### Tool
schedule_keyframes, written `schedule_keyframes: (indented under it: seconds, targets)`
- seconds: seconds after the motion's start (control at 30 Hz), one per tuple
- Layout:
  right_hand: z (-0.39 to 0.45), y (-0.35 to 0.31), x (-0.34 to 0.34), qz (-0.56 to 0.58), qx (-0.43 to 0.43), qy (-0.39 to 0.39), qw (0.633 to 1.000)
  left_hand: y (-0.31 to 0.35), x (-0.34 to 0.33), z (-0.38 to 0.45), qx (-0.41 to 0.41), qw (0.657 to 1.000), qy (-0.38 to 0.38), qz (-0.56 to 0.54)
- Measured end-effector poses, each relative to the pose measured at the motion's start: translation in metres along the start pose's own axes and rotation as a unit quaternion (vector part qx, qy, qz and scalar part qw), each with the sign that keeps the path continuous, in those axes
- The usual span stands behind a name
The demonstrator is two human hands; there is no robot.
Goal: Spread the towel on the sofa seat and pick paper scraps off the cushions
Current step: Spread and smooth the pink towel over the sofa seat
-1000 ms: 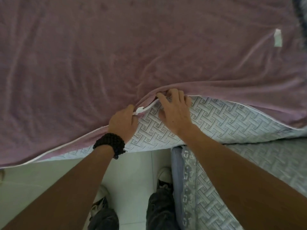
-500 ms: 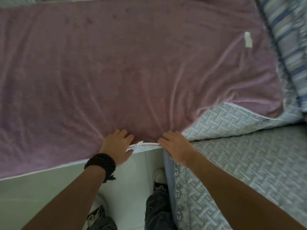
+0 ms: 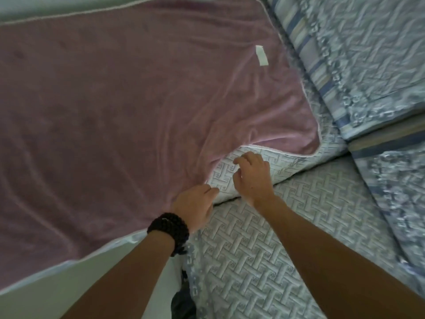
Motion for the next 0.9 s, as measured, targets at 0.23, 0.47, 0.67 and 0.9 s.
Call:
schedule_keyframes:
  seconds: [0.23,0.47,0.67,0.9]
  targets:
    - [0.072,0.042,-0.012,-0.031,0.022,0.030,0.999,-0.039,0.019,0.060,0.149,0.970,0.055,0.182]
    - [0.053,0.070,-0.001,0.031,0.050,0.078,0.995,-0.036,0.025,0.084,0.120,0.970,0.063,0.203]
    - [-0.003,0.130,0.015,-0.065,0.061,0.034,0.995,0.026,-0.043,0.073,0.026,0.993,-0.059,0.095]
    - [-0.007,0.156,0.039,0.059,-0.020,0.099,0.993,0.060,-0.032,0.096,-0.010,0.997,0.020,0.069]
Point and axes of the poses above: each hand's wrist, its own z-axis towards the middle knuckle, its own x-axis out of the back of the hand, y = z × x, the point moved 9 cm from there along z, towards the middle knuckle
